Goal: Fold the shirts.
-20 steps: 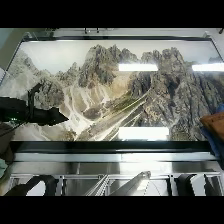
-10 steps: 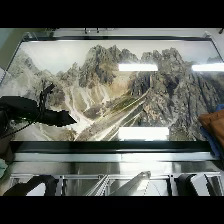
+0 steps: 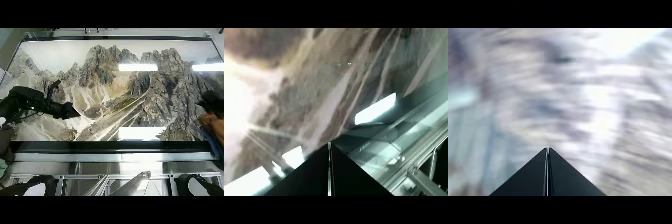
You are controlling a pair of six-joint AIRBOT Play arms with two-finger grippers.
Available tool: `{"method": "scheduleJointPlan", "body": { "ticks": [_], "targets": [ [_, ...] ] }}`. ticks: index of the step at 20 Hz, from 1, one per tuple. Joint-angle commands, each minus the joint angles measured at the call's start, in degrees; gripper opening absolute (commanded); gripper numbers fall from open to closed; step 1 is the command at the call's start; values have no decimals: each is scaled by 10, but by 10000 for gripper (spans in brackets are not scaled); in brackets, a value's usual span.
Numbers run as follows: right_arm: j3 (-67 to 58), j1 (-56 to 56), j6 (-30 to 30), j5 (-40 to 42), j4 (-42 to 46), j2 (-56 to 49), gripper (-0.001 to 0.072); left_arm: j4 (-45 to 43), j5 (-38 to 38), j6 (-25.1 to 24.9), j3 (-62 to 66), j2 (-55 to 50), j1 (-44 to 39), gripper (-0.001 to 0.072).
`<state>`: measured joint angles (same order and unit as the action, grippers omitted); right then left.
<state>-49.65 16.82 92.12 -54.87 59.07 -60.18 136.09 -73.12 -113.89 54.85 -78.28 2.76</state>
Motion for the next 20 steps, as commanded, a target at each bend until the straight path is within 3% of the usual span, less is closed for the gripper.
{"method": "scheduleJointPlan", "body": {
  "ticks": [1,5,10,12,20],
  "targets": [
    [-86,-207,-9,76,-61,-148,15,21,-5,-1,84,-56,-2,30],
    [-189,-278,-79,49,-154,-293,14,51,-3,-1,107,-110,-30,30],
    [-196,-273,-134,33,-207,-305,15,50,-12,-1,144,-146,-82,30],
    [-196,-274,-135,-5,-225,-305,16,49,-21,0,157,-151,-94,27],
    [-196,-275,-135,-7,-225,-305,16,49,-85,-1,172,-150,-99,26]
  ]
}}
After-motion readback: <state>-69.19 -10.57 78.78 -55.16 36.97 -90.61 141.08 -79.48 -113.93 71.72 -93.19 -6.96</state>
